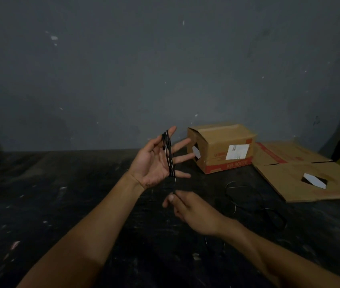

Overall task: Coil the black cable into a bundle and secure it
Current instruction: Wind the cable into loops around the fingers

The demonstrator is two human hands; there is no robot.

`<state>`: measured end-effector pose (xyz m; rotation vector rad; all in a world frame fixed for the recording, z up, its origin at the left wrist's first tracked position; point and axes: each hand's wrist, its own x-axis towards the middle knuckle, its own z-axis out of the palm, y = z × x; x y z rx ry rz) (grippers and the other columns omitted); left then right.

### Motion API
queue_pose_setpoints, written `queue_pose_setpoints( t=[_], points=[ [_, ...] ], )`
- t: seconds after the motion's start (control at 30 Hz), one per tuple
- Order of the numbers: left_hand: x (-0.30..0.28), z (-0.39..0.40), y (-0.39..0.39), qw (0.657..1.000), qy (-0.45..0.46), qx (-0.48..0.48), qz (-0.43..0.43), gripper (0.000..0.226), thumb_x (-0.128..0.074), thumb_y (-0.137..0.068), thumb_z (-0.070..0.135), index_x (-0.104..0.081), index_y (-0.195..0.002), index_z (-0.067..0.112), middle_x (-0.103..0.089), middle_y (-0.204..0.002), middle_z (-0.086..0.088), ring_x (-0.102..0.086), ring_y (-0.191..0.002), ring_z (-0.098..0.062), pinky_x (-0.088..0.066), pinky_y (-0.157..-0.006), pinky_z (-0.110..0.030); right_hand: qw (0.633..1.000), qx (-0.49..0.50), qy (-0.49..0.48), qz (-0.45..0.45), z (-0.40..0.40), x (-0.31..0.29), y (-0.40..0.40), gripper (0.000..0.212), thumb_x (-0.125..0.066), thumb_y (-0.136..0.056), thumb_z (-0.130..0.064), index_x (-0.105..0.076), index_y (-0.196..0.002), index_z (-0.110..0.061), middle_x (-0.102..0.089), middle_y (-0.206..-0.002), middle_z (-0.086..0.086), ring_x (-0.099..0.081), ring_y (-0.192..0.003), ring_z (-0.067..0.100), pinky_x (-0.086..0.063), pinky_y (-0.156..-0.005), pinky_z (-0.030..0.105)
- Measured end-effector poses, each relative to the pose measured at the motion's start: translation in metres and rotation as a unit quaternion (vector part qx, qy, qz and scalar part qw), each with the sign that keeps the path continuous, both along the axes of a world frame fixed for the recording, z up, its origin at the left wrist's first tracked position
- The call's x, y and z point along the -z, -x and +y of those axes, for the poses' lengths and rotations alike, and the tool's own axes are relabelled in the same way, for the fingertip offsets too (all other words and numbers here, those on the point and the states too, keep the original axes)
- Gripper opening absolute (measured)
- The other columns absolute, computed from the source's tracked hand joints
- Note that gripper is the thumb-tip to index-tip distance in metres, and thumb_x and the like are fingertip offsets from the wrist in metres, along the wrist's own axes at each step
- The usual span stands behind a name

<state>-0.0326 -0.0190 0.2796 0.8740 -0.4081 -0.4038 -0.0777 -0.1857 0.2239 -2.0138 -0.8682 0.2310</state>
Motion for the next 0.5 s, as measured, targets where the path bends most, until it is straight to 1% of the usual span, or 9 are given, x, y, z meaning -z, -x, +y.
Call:
queue_pose_setpoints(
  t=[0.07,0.13,0.23,0.3,0.33,0.37,0.4,0.43,0.5],
  points=[
    [0.001,-0.001,-0.001,1.000,0.005,-0.015,0.003,0.043,-0.037,-0.096,0.045,-0.052,-0.136,0.038,-0.049,-0.146,-0.012,-0.050,-0.128,-0.045,-0.030,-0.094,-0.080,1.000,0.004,0.017,0.002,0.001,-0.005,0.001,0.035,-0.033,-0.103,-0.031,-0.063,-0.102,-0.012,-0.049,-0.063,-0.006,-0.045,-0.048,-0.003,-0.037,-0.050,0.014],
    [0.001,0.001,-0.003,0.999,0.005,-0.034,0.006,0.044,-0.036,-0.097,0.045,-0.049,-0.138,0.038,-0.049,-0.146,-0.012,-0.050,-0.128,-0.045,-0.028,-0.095,-0.080,0.999,0.010,0.039,-0.019,0.001,-0.012,0.001,0.034,-0.034,-0.103,-0.031,-0.064,-0.101,-0.015,-0.051,-0.064,-0.006,-0.047,-0.048,-0.002,-0.038,-0.049,0.014],
    [0.003,0.002,-0.005,0.999,-0.014,-0.049,0.007,0.043,-0.034,-0.098,0.046,-0.048,-0.138,0.040,-0.048,-0.148,-0.011,-0.047,-0.130,-0.043,-0.026,-0.097,-0.079,0.997,0.008,0.065,-0.049,-0.004,-0.027,-0.002,0.032,-0.036,-0.102,-0.032,-0.066,-0.099,-0.022,-0.055,-0.056,-0.011,-0.050,-0.049,0.000,-0.039,-0.049,0.016],
    [0.006,0.003,-0.006,0.998,-0.026,-0.053,0.005,0.042,-0.034,-0.098,0.046,-0.049,-0.136,0.041,-0.047,-0.148,-0.009,-0.044,-0.132,-0.043,-0.026,-0.099,-0.079,0.993,-0.006,0.087,-0.080,-0.010,-0.038,-0.004,0.031,-0.039,-0.101,-0.032,-0.068,-0.098,-0.021,-0.062,-0.060,-0.015,-0.059,-0.056,0.001,-0.046,-0.054,0.017],
    [0.008,0.004,-0.007,0.998,-0.031,-0.057,0.005,0.041,-0.034,-0.098,0.046,-0.050,-0.135,0.041,-0.047,-0.148,-0.008,-0.043,-0.133,-0.042,-0.025,-0.099,-0.079,0.990,-0.014,0.096,-0.098,-0.013,-0.043,-0.005,0.031,-0.041,-0.101,-0.032,-0.068,-0.096,-0.019,-0.064,-0.064,-0.012,-0.062,-0.062,0.001,-0.050,-0.058,0.019],
    [0.009,0.004,-0.008,0.997,-0.038,-0.064,0.008,0.041,-0.034,-0.098,0.046,-0.051,-0.135,0.042,-0.048,-0.148,-0.008,-0.043,-0.133,-0.042,-0.024,-0.100,-0.079,0.987,-0.020,0.105,-0.117,-0.015,-0.049,-0.006,0.029,-0.044,-0.100,-0.031,-0.069,-0.092,-0.018,-0.063,-0.064,-0.010,-0.062,-0.063,-0.002,-0.049,-0.058,0.016],
    [0.011,0.005,-0.009,0.996,-0.046,-0.071,0.013,0.041,-0.035,-0.098,0.046,-0.051,-0.135,0.042,-0.048,-0.147,-0.007,-0.042,-0.134,-0.041,-0.023,-0.100,-0.079,0.984,-0.023,0.112,-0.136,-0.017,-0.054,-0.006,0.028,-0.047,-0.099,-0.031,-0.069,-0.089,-0.018,-0.060,-0.061,-0.010,-0.059,-0.059,-0.007,-0.046,-0.055,0.011],
    [0.013,0.007,-0.010,0.995,-0.057,-0.076,0.020,0.041,-0.035,-0.098,0.046,-0.050,-0.136,0.042,-0.048,-0.147,-0.007,-0.041,-0.134,-0.041,-0.025,-0.101,-0.078,0.981,-0.024,0.119,-0.149,-0.018,-0.060,-0.007,0.026,-0.049,-0.098,-0.031,-0.069,-0.085,-0.019,-0.057,-0.057,-0.010,-0.055,-0.053,-0.008,-0.042,-0.050,0.009],
    [0.018,0.009,-0.011,0.994,-0.082,-0.070,0.027,0.044,-0.037,-0.096,0.045,-0.047,-0.139,0.041,-0.046,-0.149,-0.008,-0.046,-0.132,-0.039,-0.033,-0.100,-0.072,0.975,-0.017,0.134,-0.175,-0.022,-0.075,-0.010,0.026,-0.051,-0.096,-0.031,-0.068,-0.082,-0.019,-0.058,-0.057,-0.006,-0.051,-0.047,0.000,-0.039,-0.045,0.013]
  ],
)
